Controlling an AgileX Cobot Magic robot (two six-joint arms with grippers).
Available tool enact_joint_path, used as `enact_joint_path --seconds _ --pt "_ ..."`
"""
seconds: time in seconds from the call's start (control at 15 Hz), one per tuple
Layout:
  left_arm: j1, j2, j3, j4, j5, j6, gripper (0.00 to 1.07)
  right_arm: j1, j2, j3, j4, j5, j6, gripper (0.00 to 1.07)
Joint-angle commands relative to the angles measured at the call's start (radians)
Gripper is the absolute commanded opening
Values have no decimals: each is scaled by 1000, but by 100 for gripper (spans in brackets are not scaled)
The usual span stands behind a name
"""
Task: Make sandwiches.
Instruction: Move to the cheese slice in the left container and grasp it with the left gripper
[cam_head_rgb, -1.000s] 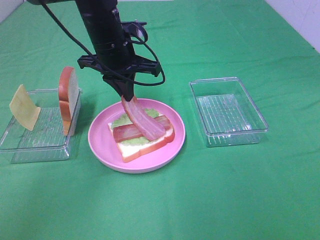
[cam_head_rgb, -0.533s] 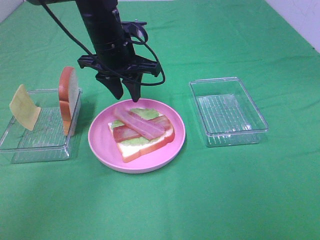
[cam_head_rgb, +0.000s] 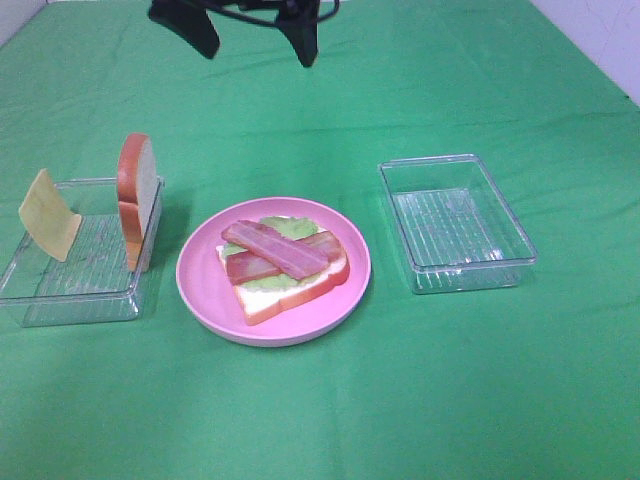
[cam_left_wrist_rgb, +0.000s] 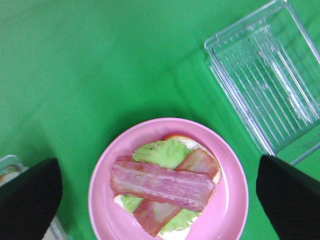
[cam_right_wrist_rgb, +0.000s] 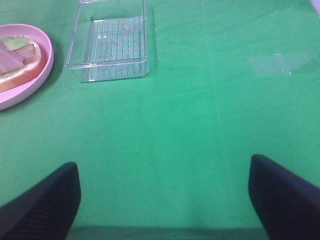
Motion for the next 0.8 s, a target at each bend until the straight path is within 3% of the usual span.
enact_joint_path --seconds 0.07,0.53,0.8 --pt "49 -71 43 50 106 -26 101 -4 -32 -1 3 -2 6 87" --pt "396 -302 475 41 103 -17 96 -4 -32 -1 3 -2 6 87" --pt "483 -300 616 39 -26 13 96 -4 -32 -1 3 -2 6 87"
